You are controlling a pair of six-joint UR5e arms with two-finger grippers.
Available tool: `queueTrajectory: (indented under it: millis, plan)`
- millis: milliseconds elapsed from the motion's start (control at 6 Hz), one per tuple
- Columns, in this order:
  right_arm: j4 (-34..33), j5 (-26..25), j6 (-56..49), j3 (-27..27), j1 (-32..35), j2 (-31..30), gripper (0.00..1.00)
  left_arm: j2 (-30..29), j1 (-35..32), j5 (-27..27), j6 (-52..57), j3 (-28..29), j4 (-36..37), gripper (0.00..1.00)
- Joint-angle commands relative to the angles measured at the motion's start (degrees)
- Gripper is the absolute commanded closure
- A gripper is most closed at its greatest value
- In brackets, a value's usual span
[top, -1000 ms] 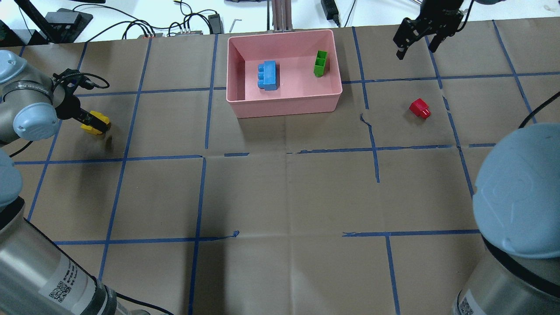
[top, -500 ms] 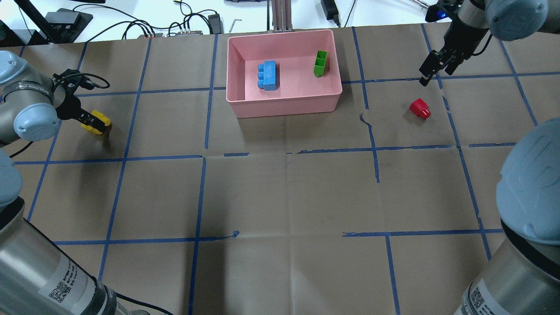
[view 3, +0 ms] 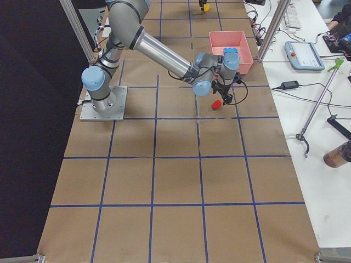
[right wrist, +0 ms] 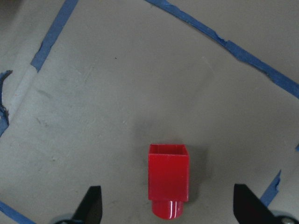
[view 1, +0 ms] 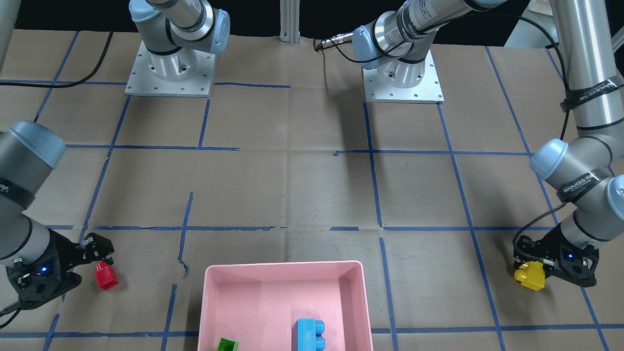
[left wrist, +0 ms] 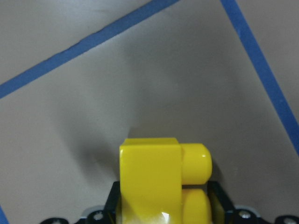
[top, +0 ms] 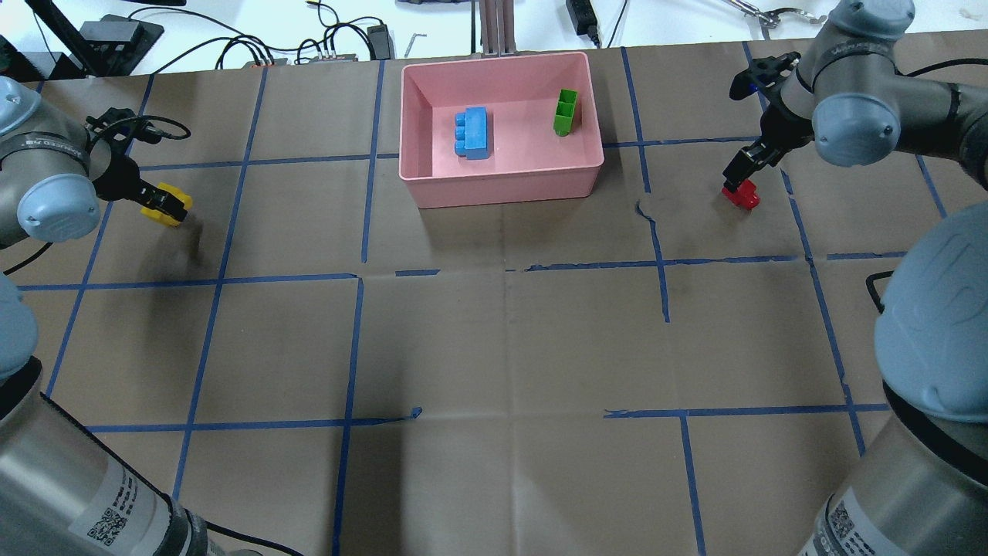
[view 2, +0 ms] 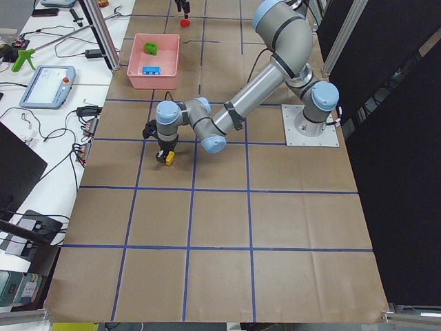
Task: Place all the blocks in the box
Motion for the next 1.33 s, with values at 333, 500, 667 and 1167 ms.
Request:
queueTrajectory:
  millis: [333, 500, 667, 1167]
  plan:
    - [-0.8, -1.8, 0.4, 2.2, -1.0, 1.6, 0.14, 6.0, -16.4, -3.9, -43.3, 2.9, -0.4, 0.86]
    - [-0.8, -1.8, 0.5, 2.3, -1.0, 1.6, 0.31, 5.6, -21.9, -3.9, -54.2, 6.4, -0.7, 0.85]
    - [-0.9, -1.8, 0.4, 2.2, -1.0, 1.5, 0.46, 4.8, -27.4, -3.9, -65.6, 10.5, -1.1, 0.85]
    - [-0.9, -1.5, 1.3, 0.9, -0.9, 1.4, 0.58, -2.6, -36.4, -3.9, -87.5, 19.2, -1.4, 0.60]
